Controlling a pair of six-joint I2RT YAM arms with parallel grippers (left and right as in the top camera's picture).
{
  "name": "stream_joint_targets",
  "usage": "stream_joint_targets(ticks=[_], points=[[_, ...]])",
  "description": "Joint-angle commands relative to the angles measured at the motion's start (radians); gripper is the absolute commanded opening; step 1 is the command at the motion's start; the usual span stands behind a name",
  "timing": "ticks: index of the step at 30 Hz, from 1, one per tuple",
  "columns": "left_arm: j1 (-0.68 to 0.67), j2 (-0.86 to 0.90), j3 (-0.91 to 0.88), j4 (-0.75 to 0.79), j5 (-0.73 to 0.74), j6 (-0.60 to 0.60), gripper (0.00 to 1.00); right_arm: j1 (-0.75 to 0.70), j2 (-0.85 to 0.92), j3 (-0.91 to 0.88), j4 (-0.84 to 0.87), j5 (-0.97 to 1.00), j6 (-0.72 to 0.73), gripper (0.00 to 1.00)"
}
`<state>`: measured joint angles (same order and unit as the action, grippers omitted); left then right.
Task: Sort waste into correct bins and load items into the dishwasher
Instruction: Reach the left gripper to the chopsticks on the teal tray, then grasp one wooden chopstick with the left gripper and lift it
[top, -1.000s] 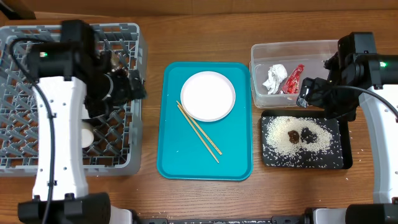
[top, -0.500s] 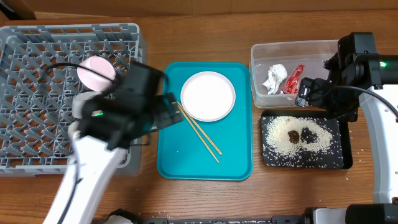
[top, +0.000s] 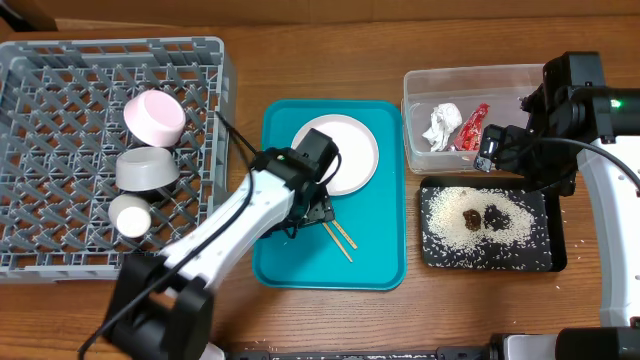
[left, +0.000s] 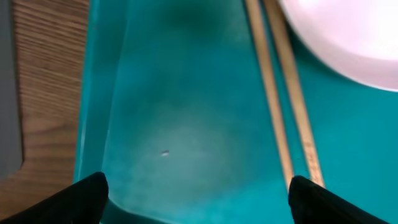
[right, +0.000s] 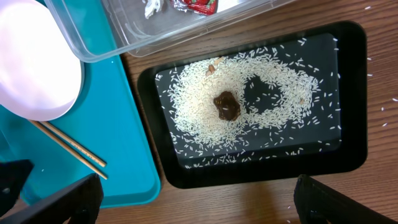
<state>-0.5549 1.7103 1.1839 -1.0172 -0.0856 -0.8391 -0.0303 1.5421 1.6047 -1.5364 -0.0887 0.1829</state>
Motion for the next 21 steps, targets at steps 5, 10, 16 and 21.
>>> stream_joint_targets(ticks=[5,10,16,21], points=[[-0.001,0.13,-0.004,0.073,0.062,0.061,0.93,0.002,-0.003,0.019,0.004,0.005,0.003,1.0],[-0.002,0.162,-0.004,0.1,0.086,0.077,0.93,0.002,-0.003,0.019,0.003,0.005,0.003,1.0],[-0.001,0.167,-0.004,0.075,0.072,0.084,0.85,0.002,-0.003,0.019,0.003,0.005,0.003,1.0],[-0.004,0.167,-0.02,0.068,0.072,0.084,0.73,0.002,-0.003,0.019,0.0,0.005,0.003,1.0]])
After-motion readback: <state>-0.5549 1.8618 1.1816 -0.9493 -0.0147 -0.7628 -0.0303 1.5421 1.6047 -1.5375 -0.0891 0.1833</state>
